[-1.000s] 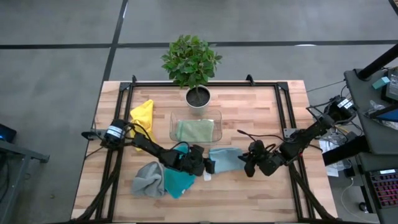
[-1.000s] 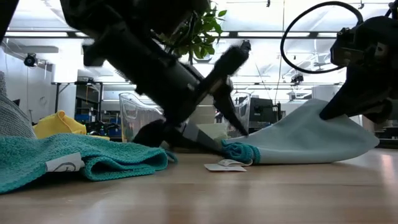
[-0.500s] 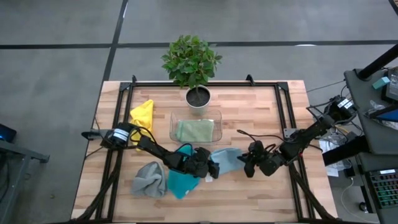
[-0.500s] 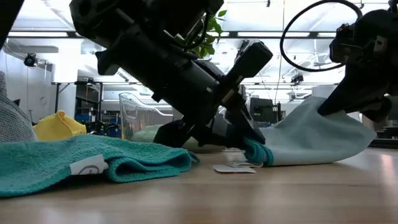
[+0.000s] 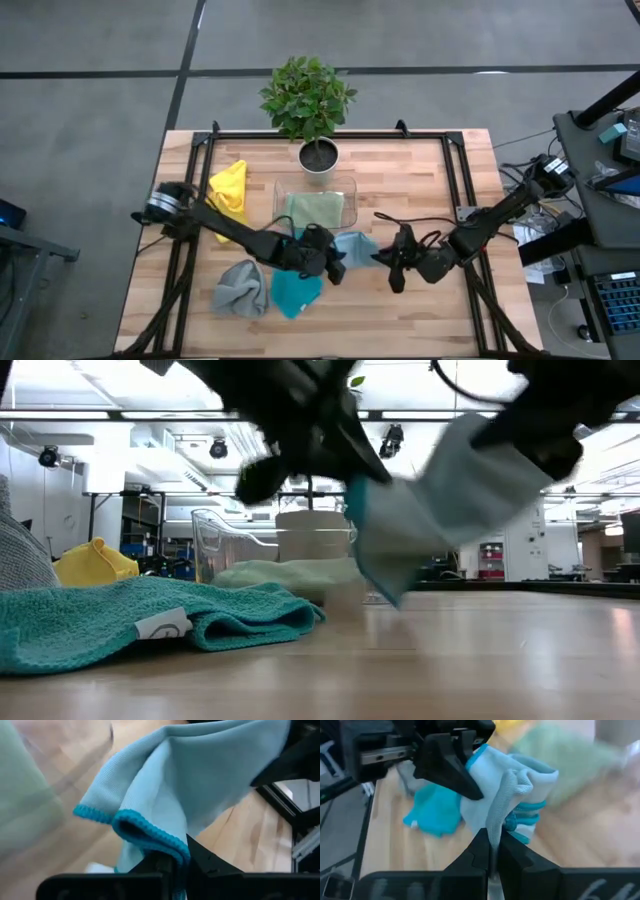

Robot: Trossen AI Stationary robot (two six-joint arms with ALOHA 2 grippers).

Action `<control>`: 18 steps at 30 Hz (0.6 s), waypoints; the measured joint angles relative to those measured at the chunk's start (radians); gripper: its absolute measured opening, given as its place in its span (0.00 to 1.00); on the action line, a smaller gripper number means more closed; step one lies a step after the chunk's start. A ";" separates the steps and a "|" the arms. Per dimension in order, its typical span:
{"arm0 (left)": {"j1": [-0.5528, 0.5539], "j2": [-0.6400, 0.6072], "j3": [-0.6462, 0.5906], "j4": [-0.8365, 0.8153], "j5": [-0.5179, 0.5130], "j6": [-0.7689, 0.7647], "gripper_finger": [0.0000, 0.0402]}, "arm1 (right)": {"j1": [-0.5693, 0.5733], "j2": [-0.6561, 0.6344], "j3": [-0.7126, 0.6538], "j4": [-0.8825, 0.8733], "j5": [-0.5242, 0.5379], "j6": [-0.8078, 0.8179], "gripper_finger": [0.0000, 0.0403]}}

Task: Fold microfiber towels
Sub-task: Stack the folded light blue microfiber cloth on top of the folded green microfiber cloth

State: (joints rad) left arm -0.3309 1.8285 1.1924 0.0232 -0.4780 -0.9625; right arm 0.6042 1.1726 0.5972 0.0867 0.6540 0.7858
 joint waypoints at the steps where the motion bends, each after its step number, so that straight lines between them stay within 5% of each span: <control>1: 0.001 -0.035 0.002 -0.036 -0.003 0.016 0.01 | -0.012 -0.001 0.019 0.000 0.008 -0.037 0.03; 12: 0.058 -0.356 -0.005 -0.315 -0.061 0.303 0.01 | -0.225 0.006 0.220 0.008 -0.007 -0.412 0.03; 18: 0.141 -0.456 -0.024 -0.435 -0.061 0.450 0.00 | -0.355 0.007 0.247 0.030 -0.034 -0.474 0.03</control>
State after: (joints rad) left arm -0.1901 1.3726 1.1685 -0.4118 -0.5389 -0.5129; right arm 0.2494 1.1797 0.8441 0.1164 0.6198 0.3115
